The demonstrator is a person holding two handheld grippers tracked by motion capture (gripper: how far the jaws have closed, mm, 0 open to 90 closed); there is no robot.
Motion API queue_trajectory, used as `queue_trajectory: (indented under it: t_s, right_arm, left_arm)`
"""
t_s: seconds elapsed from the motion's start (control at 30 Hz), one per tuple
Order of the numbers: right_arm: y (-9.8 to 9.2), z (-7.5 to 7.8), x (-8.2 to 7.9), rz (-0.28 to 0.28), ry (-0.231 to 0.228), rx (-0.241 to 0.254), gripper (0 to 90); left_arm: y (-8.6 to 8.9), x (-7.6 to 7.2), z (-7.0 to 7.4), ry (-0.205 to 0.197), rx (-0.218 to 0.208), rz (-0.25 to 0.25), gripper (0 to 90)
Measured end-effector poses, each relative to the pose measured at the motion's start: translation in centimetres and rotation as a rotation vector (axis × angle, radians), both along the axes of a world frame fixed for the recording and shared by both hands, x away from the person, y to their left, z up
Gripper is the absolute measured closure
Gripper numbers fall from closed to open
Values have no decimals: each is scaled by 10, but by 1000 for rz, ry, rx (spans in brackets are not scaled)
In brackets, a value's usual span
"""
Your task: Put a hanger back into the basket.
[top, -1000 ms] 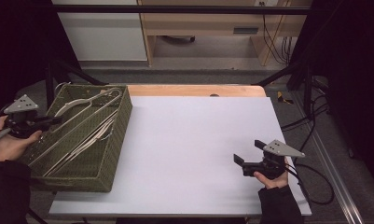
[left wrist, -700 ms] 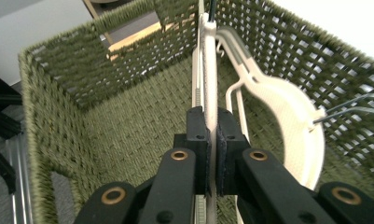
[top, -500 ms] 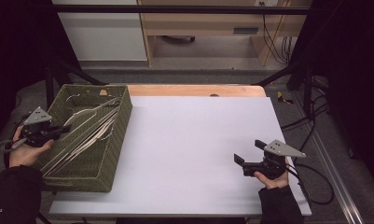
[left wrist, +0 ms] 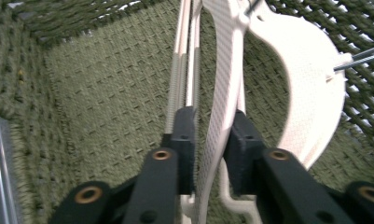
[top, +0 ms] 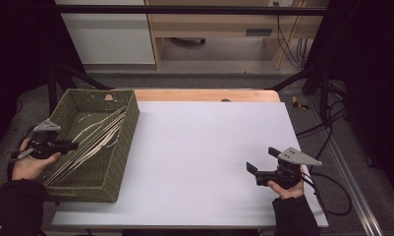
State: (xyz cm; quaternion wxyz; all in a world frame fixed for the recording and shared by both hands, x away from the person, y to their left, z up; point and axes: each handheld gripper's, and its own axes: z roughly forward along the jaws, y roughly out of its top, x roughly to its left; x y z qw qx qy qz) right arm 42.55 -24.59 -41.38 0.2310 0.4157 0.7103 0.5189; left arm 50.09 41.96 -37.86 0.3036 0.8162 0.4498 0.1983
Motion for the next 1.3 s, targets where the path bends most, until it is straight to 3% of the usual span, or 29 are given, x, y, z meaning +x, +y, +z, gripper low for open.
queue_trajectory:
  t_s: [0.17,0.47,0.57,0.6,0.67,0.97,1.17,1.3]
  right_arm:
    - [-2,1,-1,2,-5,6,13]
    - [-2,2,-1,8,-13,13,13]
    - [-3,3,-1,11,-16,19,14]
    - [-4,3,-1,10,-18,19,14]
    - [-4,4,-1,15,-22,20,14]
    - [-5,7,-3,24,-38,35,14]
    - [-7,7,-4,27,-40,32,14]
    - [-7,8,-4,30,-41,34,14]
  left_arm:
    - [-9,-6,6,-12,-46,8,606]
    - [-15,-30,30,-163,-184,-13,391]
    - [-25,-38,39,-225,-233,-30,303]
    - [-25,-38,39,-225,-233,-30,278]
    - [-41,-45,47,-270,-279,-59,230]
    - [-93,-59,51,-317,-371,-134,79]
    - [-121,-63,41,-327,-430,-147,62]
    - [-135,-65,34,-330,-440,-161,56]
